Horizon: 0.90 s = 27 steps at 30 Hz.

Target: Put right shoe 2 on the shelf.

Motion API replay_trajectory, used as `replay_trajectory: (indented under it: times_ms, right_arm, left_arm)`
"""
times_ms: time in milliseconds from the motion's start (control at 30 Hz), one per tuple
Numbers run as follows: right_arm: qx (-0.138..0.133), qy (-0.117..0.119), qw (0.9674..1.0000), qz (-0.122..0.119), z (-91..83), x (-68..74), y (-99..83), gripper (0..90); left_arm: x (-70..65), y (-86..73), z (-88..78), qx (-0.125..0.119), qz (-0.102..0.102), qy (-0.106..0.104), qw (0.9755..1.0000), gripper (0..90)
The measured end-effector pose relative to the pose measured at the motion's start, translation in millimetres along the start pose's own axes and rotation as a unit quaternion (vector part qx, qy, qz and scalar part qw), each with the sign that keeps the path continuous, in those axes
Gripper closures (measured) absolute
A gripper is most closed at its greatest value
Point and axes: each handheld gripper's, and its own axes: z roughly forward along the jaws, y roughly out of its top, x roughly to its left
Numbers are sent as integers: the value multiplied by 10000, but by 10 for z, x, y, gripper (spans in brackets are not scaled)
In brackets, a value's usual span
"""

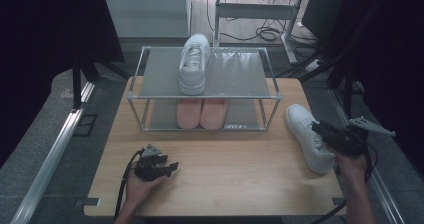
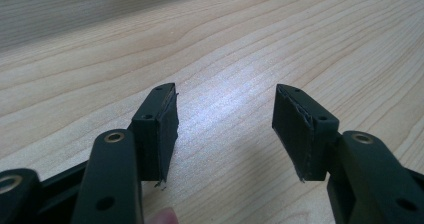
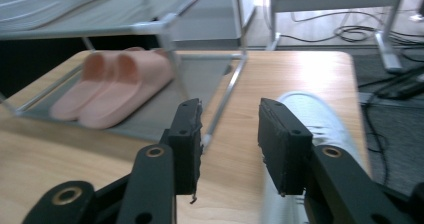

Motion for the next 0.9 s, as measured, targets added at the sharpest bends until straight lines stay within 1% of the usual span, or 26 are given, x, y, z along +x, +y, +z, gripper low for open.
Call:
replay_trajectory:
  times_ms: [133, 200, 367, 500, 800, 900]
  right_arm:
    - [56, -138, 9999, 83, 29, -135, 25, 606]
    - [81, -162, 9998, 116, 49, -198, 33, 607]
    - [218, -244, 9994, 113, 107, -324, 24, 606]
    - [379, -284, 9988, 142, 165, -425, -20, 602]
    - [555, -483, 9968, 300, 192, -627, -158, 581]
    - [639, -521, 9962, 278, 208, -675, -198, 571]
  left_arm:
    - [6, 2, -16, -22, -20, -14, 10000, 439]
    - [7, 2, -17, -27, -20, -13, 10000, 438]
    - [6, -1, -3, 5, -21, -13, 10000, 438]
    - [8, 0, -7, -1, -9, -13, 10000, 438]
    - [6, -2, 4, 20, -3, -19, 10000, 438]
    - [2, -2, 9, 30, 0, -14, 10000, 438]
